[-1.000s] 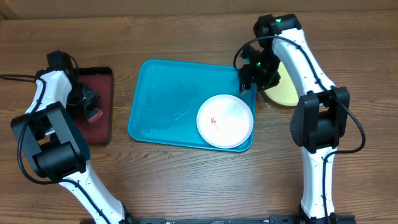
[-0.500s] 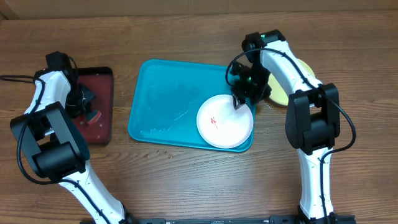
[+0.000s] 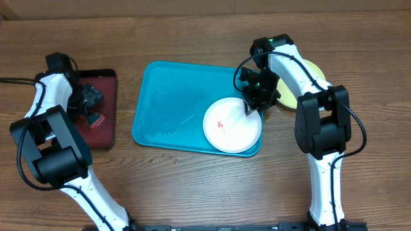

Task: Clean dirty plates on tray and stack at the side
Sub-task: 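Release the yellow plate and move the right gripper to the white plate's edge, then grip the white plate's edge and pull it toward tray center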

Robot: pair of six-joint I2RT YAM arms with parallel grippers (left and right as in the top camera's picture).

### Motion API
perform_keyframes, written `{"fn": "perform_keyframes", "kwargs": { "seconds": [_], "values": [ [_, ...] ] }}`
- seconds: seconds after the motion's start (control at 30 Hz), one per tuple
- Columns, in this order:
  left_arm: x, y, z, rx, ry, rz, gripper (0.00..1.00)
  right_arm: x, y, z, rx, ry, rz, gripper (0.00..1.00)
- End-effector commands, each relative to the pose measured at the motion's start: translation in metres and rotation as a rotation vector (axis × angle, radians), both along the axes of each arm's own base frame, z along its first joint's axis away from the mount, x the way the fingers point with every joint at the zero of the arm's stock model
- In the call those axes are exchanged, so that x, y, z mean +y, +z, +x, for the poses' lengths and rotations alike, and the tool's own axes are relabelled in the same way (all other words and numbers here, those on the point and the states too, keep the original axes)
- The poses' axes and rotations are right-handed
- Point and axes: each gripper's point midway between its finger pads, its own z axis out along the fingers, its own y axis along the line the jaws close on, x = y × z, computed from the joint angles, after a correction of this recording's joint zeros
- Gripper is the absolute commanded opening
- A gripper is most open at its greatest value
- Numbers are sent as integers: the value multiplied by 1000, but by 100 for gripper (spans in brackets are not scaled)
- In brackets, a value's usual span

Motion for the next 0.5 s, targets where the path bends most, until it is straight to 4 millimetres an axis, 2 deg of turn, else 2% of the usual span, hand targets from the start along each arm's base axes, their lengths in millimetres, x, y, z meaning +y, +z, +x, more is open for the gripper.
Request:
{"fn": "perform_keyframes", "kwargs": {
  "seconds": [0.0,0.4,0.47],
  "values": [
    [6,10,2,-21,3,20,98,4,15,0,-33,5,6,37],
    [4,10,1,-13,1,15,99,2,11,8,-62,-64,-50,27],
    [4,10,1,-15,1,12,99,3,11,11,-69,-97,-55,22]
  ]
}}
